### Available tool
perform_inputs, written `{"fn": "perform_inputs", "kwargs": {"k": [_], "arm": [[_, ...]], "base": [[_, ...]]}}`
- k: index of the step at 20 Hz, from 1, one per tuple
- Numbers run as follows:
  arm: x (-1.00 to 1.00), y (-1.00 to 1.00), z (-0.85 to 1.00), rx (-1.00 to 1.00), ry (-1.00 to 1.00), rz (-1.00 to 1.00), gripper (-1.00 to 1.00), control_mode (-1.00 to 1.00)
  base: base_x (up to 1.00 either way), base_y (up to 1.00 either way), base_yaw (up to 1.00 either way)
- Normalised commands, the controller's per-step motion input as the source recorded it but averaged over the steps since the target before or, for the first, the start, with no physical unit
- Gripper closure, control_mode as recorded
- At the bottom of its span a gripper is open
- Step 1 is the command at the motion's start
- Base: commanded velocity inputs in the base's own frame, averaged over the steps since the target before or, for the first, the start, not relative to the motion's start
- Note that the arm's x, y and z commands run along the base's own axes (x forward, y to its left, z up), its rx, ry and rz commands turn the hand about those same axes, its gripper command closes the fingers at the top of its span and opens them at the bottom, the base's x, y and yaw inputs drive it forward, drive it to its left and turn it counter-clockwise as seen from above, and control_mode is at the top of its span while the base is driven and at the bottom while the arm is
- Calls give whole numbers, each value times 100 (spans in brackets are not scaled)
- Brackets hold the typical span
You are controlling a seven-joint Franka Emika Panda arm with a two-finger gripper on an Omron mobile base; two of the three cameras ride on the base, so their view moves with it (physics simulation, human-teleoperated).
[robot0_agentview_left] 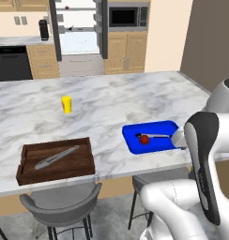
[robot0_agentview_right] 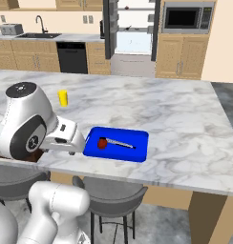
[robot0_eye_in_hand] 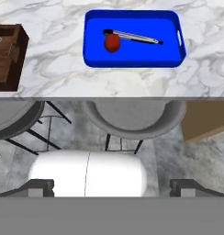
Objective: Gather the mushroom and bell pepper from the fridge and place them on a tray on the dining counter. Then gather the fishs from the fridge and place them on the other tray.
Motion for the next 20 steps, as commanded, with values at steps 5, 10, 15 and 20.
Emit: {"fn": "perform_inputs", "kwargs": {"k": [5,10,15,20], "arm": [[0,0,0,0,0,0,-100,100],[0,0,0,0,0,0,-100,100],[0,0,0,0,0,0,-100,100],[0,0,0,0,0,0,-100,100]], "base": [[-56,-83,-3],[-29,-100,-7],[0,-100,-12],[0,-100,-7]]}}
